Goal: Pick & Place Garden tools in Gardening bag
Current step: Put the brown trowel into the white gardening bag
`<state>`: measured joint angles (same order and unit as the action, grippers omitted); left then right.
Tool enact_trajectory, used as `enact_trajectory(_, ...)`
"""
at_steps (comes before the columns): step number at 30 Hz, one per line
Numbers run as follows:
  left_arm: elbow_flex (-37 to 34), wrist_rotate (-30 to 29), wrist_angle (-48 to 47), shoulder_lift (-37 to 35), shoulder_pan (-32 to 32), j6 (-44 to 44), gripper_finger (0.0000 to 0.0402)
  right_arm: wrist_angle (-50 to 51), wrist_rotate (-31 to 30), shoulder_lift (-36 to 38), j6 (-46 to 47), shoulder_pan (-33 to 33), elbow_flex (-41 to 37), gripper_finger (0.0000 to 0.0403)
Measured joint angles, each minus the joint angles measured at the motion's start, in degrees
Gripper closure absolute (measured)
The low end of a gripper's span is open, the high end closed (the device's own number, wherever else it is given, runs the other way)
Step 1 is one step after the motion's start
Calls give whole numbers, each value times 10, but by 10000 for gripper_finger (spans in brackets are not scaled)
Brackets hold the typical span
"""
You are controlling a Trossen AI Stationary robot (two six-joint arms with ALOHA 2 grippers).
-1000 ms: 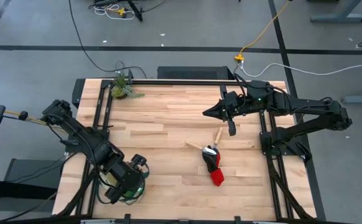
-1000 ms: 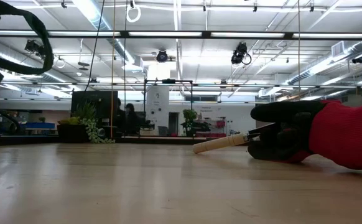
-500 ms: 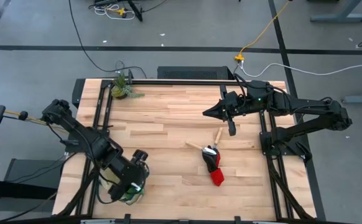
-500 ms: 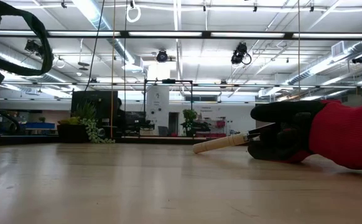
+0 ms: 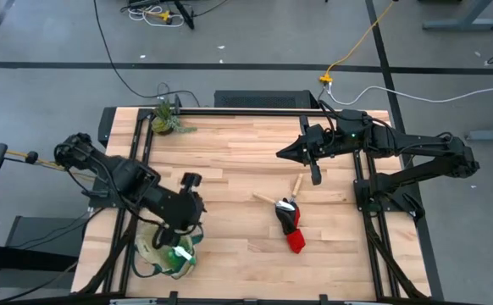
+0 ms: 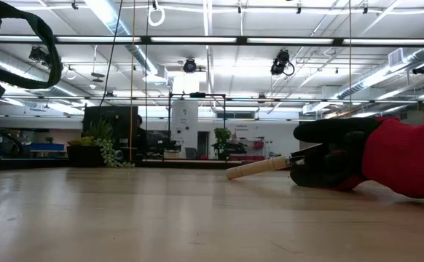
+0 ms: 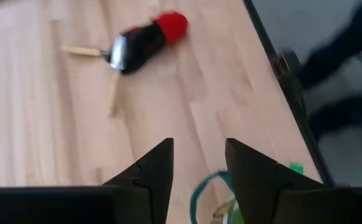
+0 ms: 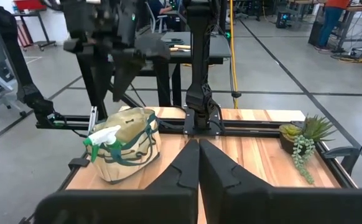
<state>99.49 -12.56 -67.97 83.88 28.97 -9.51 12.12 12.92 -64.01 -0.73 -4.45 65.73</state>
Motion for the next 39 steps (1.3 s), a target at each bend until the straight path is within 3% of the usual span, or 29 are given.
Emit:
enact_trajectory(4, 19, -26, 0, 0, -23, -55, 261, 1, 0, 0, 0, 0, 0, 389)
enact_trajectory(17, 20, 9, 11, -2, -85, -29, 299, 21, 1, 0, 2, 0, 0, 387)
enact_trajectory(39, 20, -3, 49, -124, -141, 18, 385, 21, 0, 0, 17, 0, 0, 387)
